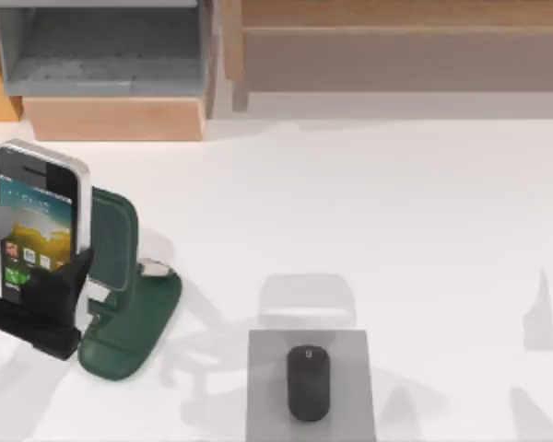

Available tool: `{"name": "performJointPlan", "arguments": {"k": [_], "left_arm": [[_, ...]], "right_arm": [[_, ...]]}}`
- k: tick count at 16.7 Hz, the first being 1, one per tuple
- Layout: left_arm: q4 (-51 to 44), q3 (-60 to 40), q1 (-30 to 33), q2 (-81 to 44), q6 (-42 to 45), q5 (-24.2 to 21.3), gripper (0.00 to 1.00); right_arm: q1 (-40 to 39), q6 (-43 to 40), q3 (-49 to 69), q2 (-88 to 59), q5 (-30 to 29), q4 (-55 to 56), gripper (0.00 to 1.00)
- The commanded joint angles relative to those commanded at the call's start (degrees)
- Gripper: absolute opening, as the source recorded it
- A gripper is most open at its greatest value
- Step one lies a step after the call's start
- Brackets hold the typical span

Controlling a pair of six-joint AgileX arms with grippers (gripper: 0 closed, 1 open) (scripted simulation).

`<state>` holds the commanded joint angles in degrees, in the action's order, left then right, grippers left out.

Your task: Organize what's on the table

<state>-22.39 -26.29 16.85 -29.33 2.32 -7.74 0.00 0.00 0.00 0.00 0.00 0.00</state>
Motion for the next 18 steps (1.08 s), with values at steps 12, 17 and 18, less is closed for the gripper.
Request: {"name": "performJointPlan", "arguments": {"k": [12,17,18], "left_arm": [[10.65,-1.35,1.93,-0.27,6.17,-0.72,0.0],[16.42,2.84,2.08,-12.97,0.48,1.44,0.0],[17.25,2.78,2.12,-14.22,-0.34,1.78,0.0]], "right_arm": [[0.0,0.0,0.0,0.0,0.0,0.0,1.0],[0.0,0.0,0.0,0.0,0.0,0.0,1.0],[0.0,0.0,0.0,0.0,0.0,0.0,1.0]]}}
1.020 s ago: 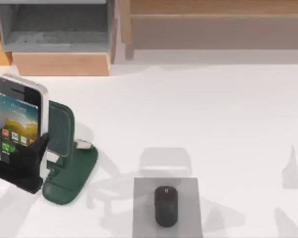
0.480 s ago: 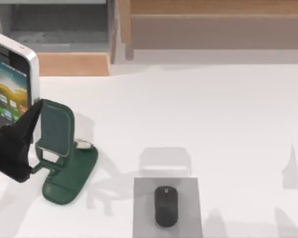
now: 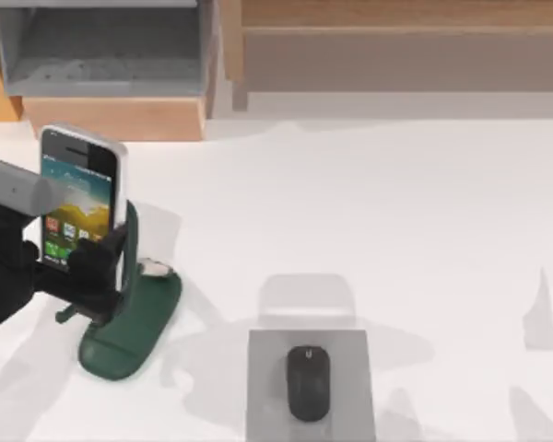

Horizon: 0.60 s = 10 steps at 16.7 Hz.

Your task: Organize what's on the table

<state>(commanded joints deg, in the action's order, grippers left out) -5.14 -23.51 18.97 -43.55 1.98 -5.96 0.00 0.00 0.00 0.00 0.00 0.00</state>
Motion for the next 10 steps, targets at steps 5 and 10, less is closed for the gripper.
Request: {"name": "performJointPlan", "arguments": {"k": [5,10], "left_arm": [[0.67,-0.11,0.06,-1.02,-0.7,0.29,0.0],[0.67,-0.11,0.06,-1.02,-0.7,0.29,0.3]], "right_arm": [[0.0,0.0,0.0,0.0,0.0,0.0,1.0],[0.0,0.0,0.0,0.0,0.0,0.0,1.0]]}}
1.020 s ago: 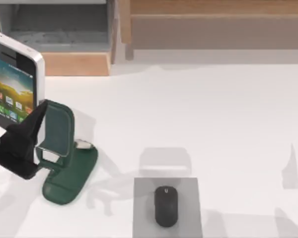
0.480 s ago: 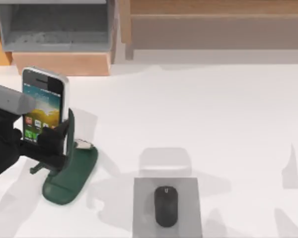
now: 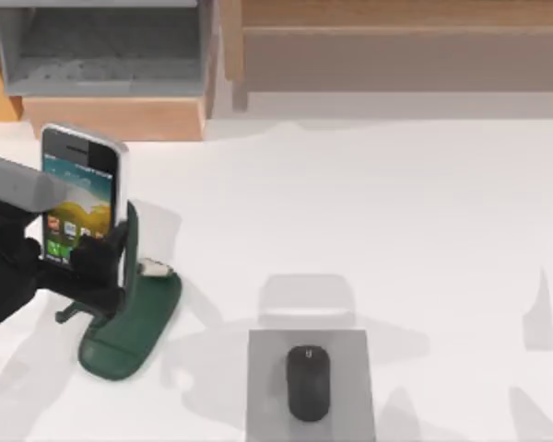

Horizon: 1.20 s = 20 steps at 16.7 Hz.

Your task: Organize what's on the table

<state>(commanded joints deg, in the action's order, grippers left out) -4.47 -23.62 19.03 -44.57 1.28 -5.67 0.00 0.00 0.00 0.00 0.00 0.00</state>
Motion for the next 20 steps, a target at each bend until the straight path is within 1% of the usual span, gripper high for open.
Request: {"name": "performJointPlan", "arguments": {"k": [9,10,20], "left_arm": [[0.0,0.0,0.0,0.0,0.0,0.0,0.98],[0.0,0.0,0.0,0.0,0.0,0.0,1.0],[-0.67,0.06,0.15,0.94,-0.18,0.43,1.0]], "right_arm": [[0.0,0.0,0.0,0.0,0.0,0.0,1.0],[0.0,0.0,0.0,0.0,0.0,0.0,1.0],[0.0,0.0,0.0,0.0,0.0,0.0,1.0]]}}
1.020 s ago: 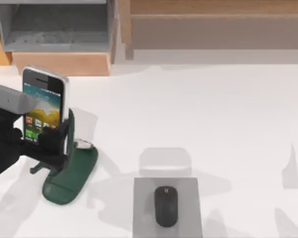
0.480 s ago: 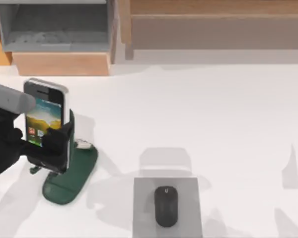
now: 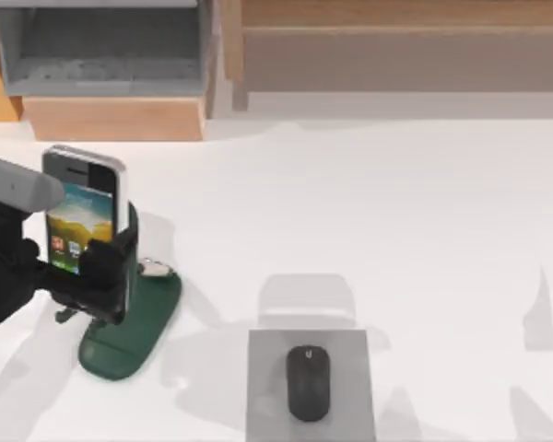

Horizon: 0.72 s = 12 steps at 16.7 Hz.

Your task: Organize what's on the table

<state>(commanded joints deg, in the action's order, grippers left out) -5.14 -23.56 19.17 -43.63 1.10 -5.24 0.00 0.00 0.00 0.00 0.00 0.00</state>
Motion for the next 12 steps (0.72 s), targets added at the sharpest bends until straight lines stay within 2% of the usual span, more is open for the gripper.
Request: {"name": "performJointPlan", "arguments": {"k": [7,12], "left_arm": [[-6.67,1.67,3.46,8.6,-1.46,3.21,1.0],[-7.36,1.73,3.92,9.2,-1.74,3.41,1.0]], "right_arm": [[0.0,0.0,0.0,0.0,0.0,0.0,1.0],[0.0,0.0,0.0,0.0,0.0,0.0,1.0]]}}
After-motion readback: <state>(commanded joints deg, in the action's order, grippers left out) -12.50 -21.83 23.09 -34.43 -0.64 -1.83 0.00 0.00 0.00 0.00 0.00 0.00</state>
